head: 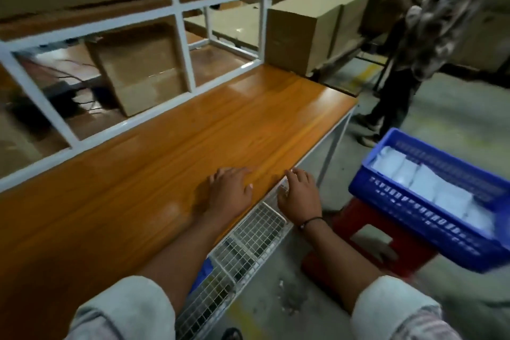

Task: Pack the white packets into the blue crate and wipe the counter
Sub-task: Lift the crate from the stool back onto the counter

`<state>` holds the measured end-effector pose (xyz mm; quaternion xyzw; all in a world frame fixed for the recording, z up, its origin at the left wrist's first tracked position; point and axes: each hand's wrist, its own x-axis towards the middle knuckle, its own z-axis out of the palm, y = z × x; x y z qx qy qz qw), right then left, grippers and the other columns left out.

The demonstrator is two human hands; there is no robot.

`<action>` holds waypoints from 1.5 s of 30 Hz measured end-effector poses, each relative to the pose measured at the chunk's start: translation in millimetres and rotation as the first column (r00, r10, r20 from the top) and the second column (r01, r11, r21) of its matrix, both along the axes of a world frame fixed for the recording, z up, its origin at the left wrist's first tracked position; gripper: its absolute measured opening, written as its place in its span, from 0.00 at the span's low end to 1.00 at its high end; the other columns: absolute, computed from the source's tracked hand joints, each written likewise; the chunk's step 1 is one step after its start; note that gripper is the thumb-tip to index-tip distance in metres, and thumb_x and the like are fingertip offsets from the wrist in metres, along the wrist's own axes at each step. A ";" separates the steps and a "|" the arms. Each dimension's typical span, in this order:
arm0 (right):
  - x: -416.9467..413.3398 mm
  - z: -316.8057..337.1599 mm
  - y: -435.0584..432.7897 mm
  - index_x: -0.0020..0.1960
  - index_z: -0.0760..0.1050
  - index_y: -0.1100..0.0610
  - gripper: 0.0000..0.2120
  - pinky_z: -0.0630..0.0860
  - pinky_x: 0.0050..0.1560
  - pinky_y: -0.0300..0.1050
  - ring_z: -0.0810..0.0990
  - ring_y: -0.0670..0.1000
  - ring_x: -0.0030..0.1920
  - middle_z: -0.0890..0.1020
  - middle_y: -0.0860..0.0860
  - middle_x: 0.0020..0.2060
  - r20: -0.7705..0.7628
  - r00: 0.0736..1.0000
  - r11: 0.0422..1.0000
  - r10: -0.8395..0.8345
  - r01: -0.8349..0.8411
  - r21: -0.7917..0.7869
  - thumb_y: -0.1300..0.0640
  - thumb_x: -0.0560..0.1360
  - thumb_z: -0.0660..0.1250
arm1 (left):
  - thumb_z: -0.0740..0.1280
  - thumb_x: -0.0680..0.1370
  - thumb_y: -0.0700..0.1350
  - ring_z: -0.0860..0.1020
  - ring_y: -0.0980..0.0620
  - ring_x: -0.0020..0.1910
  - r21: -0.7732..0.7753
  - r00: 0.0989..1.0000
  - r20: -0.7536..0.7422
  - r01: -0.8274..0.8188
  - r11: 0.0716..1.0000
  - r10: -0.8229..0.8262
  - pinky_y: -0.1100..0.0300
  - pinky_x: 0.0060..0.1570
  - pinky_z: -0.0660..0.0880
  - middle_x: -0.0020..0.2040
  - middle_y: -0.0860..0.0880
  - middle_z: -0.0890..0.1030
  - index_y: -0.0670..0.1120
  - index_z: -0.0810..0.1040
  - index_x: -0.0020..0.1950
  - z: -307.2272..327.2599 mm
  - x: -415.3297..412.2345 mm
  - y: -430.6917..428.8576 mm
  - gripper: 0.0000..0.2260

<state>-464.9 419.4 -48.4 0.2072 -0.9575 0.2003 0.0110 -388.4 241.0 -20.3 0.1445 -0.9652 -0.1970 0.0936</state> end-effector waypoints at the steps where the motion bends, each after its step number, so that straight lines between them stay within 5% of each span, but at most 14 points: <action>1: -7.8 -2.2 11.0 0.73 0.70 0.56 0.26 0.70 0.68 0.56 0.69 0.59 0.70 0.73 0.57 0.70 0.000 0.999 0.999 -0.052 0.052 -0.011 0.50 0.76 0.66 | 0.66 0.79 0.52 0.69 0.48 0.68 0.008 0.999 -0.007 0.040 0.999 -0.040 0.50 0.63 0.63 0.66 0.55 0.78 0.56 0.75 0.69 -3.0 -16.7 7.6 0.18; 7: -55.5 -11.8 86.9 0.69 0.73 0.58 0.24 0.69 0.66 0.53 0.71 0.59 0.65 0.76 0.57 0.65 -0.009 0.936 0.935 -0.353 0.352 -0.047 0.52 0.75 0.66 | 0.67 0.77 0.48 0.74 0.46 0.64 0.034 0.951 -0.058 0.305 0.952 -0.303 0.49 0.63 0.69 0.62 0.54 0.81 0.54 0.78 0.66 -12.0 -108.9 57.8 0.17; 14: -96.8 -34.9 197.0 0.67 0.75 0.60 0.24 0.72 0.63 0.56 0.74 0.64 0.61 0.78 0.59 0.62 0.049 0.757 0.752 -0.651 0.652 -0.094 0.51 0.74 0.68 | 0.68 0.76 0.47 0.78 0.47 0.61 0.091 0.852 -0.041 0.523 0.847 -0.522 0.52 0.60 0.76 0.61 0.50 0.83 0.51 0.80 0.66 -22.8 -196.1 144.9 0.18; 20: -156.6 -61.7 315.4 0.71 0.72 0.60 0.24 0.70 0.66 0.57 0.71 0.63 0.65 0.75 0.58 0.66 0.124 0.620 0.610 -0.775 0.785 -0.106 0.53 0.77 0.66 | 0.66 0.73 0.50 0.82 0.48 0.53 0.220 0.872 0.100 0.450 0.866 -0.479 0.53 0.53 0.80 0.56 0.51 0.85 0.53 0.79 0.66 -53.5 -293.0 228.6 0.20; 23: -186.4 -76.9 376.0 0.70 0.73 0.59 0.25 0.68 0.68 0.57 0.69 0.64 0.68 0.73 0.59 0.69 0.119 0.534 0.529 -0.837 0.846 -0.070 0.53 0.74 0.67 | 0.67 0.74 0.50 0.80 0.45 0.58 0.276 0.886 0.175 0.374 0.886 -0.429 0.51 0.57 0.77 0.63 0.49 0.82 0.51 0.76 0.69 -69.5 -342.2 270.3 0.22; 30: -250.6 -97.6 502.9 0.74 0.66 0.57 0.32 0.59 0.72 0.60 0.61 0.64 0.73 0.64 0.59 0.75 0.153 0.342 0.359 -0.927 0.927 0.105 0.54 0.71 0.68 | 0.69 0.75 0.49 0.72 0.32 0.64 0.154 0.882 0.340 0.289 0.945 -0.325 0.42 0.63 0.71 0.68 0.37 0.70 0.42 0.67 0.72 -118.8 -441.9 334.9 0.28; 37: -295.4 -136.7 576.2 0.76 0.59 0.61 0.34 0.68 0.65 0.58 0.71 0.68 0.65 0.62 0.63 0.73 0.313 0.371 0.411 -0.874 0.909 0.069 0.59 0.73 0.67 | 0.71 0.78 0.49 0.71 0.32 0.68 0.182 0.850 0.412 0.275 0.944 -0.327 0.42 0.66 0.69 0.74 0.35 0.64 0.49 0.54 0.82 -160.3 -505.6 362.7 0.38; 45: -316.0 -144.8 598.4 0.78 0.56 0.54 0.31 0.74 0.52 0.57 0.78 0.67 0.55 0.77 0.65 0.57 0.363 0.342 0.378 -0.867 0.925 0.030 0.62 0.76 0.59 | 0.63 0.81 0.45 0.79 0.35 0.47 0.187 0.870 0.386 0.251 0.950 -0.305 0.47 0.45 0.74 0.53 0.32 0.78 0.55 0.45 0.83 -171.7 -522.9 372.9 0.36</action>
